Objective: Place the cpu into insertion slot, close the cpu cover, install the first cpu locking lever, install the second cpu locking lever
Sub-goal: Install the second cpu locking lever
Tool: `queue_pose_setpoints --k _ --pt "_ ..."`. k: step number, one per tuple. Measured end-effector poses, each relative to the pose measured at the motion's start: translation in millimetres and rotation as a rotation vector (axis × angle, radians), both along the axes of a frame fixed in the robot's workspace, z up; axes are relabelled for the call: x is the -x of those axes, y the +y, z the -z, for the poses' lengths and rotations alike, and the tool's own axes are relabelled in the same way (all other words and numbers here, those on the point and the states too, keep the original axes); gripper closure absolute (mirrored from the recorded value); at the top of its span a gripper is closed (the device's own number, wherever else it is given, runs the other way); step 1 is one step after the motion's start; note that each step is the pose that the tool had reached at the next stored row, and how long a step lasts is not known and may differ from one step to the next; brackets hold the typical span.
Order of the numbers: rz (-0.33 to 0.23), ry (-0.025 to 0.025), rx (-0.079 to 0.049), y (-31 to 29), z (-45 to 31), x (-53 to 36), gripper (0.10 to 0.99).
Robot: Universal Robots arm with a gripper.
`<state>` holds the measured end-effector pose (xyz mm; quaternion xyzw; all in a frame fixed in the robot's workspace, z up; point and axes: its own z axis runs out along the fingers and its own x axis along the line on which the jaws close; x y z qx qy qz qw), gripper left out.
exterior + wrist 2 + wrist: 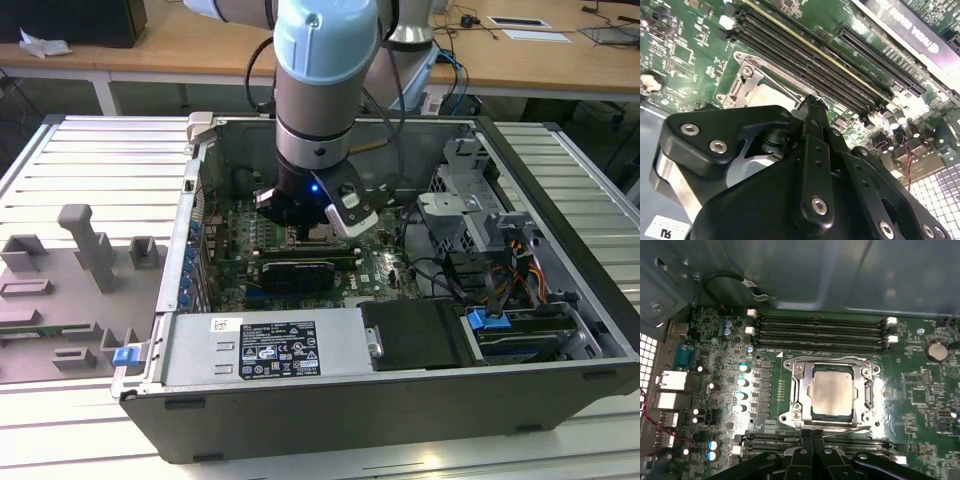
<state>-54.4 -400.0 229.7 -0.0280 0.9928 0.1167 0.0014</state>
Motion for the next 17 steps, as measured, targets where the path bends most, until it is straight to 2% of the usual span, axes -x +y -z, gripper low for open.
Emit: queue_pose_setpoints --k 3,6,7,9,12,14,17 --pt "0.000 0.0000 -0.006 0.0 12.3 6.0 0.980" --pt "0.000 0.0000 -0.037 -0.9 15.1 7.2 0.980" --pt "0.000 0.0000 -0.052 -2.3 15.4 7.2 0.980" --pt "0.000 0.0000 -0.071 -5.1 16.4 7.4 0.980" --pt "0.000 -0.0001 -0.087 -10.0 18.2 7.5 0.980" --pt "0.001 -0.0001 -0.106 -11.8 19.1 8.9 0.980" --pt "0.002 -0.0002 -0.109 -13.2 20.2 9.5 0.980"
